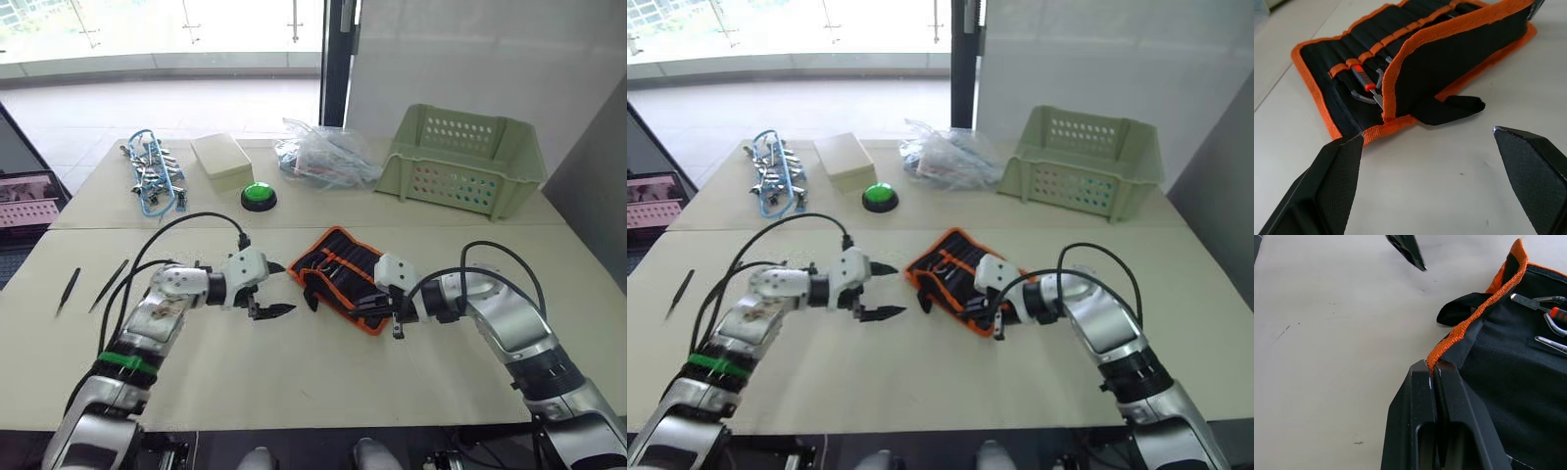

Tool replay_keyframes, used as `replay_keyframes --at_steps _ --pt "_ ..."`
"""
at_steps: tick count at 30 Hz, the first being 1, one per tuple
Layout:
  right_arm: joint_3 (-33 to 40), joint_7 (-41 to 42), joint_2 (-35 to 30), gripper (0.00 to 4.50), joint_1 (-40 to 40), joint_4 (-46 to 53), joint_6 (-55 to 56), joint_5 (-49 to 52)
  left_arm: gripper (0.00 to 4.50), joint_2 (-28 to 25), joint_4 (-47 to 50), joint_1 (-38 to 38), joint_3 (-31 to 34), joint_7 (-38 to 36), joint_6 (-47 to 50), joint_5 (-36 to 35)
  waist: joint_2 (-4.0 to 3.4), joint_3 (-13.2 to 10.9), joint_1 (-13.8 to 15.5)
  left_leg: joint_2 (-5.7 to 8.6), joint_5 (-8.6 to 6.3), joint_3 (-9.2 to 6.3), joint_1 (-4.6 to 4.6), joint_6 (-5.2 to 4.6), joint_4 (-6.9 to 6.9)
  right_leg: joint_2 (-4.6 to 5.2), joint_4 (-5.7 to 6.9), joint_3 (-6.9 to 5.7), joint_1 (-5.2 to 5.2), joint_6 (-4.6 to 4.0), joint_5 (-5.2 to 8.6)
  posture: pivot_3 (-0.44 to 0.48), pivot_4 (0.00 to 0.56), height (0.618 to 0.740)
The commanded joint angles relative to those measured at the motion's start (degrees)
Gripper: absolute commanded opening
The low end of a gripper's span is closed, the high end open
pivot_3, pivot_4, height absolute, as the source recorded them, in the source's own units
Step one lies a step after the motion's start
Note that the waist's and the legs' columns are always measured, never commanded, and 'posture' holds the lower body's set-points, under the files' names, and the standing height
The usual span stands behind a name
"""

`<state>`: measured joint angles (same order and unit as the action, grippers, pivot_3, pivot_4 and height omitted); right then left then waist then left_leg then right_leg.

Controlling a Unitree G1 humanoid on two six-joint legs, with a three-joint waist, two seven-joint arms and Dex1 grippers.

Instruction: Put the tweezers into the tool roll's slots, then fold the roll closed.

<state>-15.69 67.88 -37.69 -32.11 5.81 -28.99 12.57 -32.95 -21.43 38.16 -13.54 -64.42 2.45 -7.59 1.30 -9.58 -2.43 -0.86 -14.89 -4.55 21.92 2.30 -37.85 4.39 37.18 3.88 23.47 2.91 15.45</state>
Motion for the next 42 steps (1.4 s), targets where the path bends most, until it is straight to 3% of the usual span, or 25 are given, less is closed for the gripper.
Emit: replay_keyframes --at_steps 1,5,10,13,22,24,29,39,42 --pt "1.2 -0.8 -0.4 0.01 1.0 3.8 -0.3 1.0 4.50 2.6 -8.3 6.3 -0.9 -1.6 -5.9 2.7 0.00 0.0 0.1 0.02 0.00 0.00 0.05 0.00 -0.03 0.02 -0.01 -0.01 0.02 0.02 -0.01 0.000 0.150 0.740" --pt "0.9 -1.7 -0.8 0.01 2.0 4.7 0.1 0.0 4.50 6.2 -17.3 12.2 -1.1 -2.7 -10.5 4.2 0.01 0.0 0.1 0.05 0.00 -0.01 0.10 0.00 -0.09 0.04 -0.01 -0.01 0.01 0.06 -0.02 0.000 0.150 0.740" --pt "1.2 -4.0 -0.5 0.01 3.1 5.2 0.4 -0.7 4.50 8.5 -21.7 15.4 -1.1 -5.8 -13.4 5.0 0.00 0.0 -0.1 0.05 -0.01 -0.03 0.09 -0.01 -0.09 0.02 0.01 -0.02 0.02 0.06 -0.02 0.000 0.150 0.740" --pt "1.2 -4.3 -0.7 0.00 3.2 5.5 0.1 -0.4 3.70 9.1 -21.6 15.4 -1.3 -8.4 -14.0 5.3 0.00 0.0 -0.1 0.05 0.00 -0.03 0.09 -0.01 -0.09 0.02 0.02 -0.02 0.02 0.06 -0.02 0.000 0.150 0.740" --pt "0.9 -5.4 -0.7 0.00 2.5 5.4 -0.6 -0.8 0.57 8.6 -20.4 14.6 0.4 -11.7 -14.4 4.4 0.01 0.0 -0.1 0.05 0.00 -0.04 0.10 -0.01 -0.10 0.03 0.03 -0.02 0.02 0.06 -0.02 0.000 0.150 0.740" --pt "0.8 -5.6 -0.7 0.00 2.4 5.5 -0.8 -0.8 0.04 7.8 -18.7 13.7 0.8 -12.9 -13.9 3.7 0.00 0.0 -0.2 0.05 0.00 -0.04 0.10 -0.01 -0.11 0.03 0.03 -0.02 0.02 0.06 -0.02 0.000 0.150 0.740" --pt "0.4 -6.7 -0.2 0.00 3.2 7.9 -3.0 -0.1 0.04 4.3 -12.4 9.5 1.0 -15.9 -14.3 2.8 0.00 0.0 -0.3 0.04 0.00 -0.06 0.07 -0.01 -0.11 0.02 0.06 -0.01 0.03 0.06 -0.02 0.000 0.150 0.740" --pt "-2.7 -12.8 4.9 0.00 9.1 11.8 -13.7 1.2 0.04 1.9 -8.6 1.8 -4.4 -11.7 -30.9 11.2 0.00 0.0 0.2 0.06 0.00 -0.07 0.10 -0.01 -0.22 0.04 0.17 -0.02 0.02 0.06 -0.02 0.000 0.150 0.740" --pt "-1.9 -12.6 5.1 0.85 10.1 12.7 -16.6 3.4 0.00 1.7 -10.0 1.5 -5.7 -10.5 -34.4 13.1 0.00 0.0 0.3 0.07 0.00 -0.07 0.05 -0.01 -0.26 0.05 0.37 -0.01 0.01 0.06 -0.02 0.000 0.150 0.740"
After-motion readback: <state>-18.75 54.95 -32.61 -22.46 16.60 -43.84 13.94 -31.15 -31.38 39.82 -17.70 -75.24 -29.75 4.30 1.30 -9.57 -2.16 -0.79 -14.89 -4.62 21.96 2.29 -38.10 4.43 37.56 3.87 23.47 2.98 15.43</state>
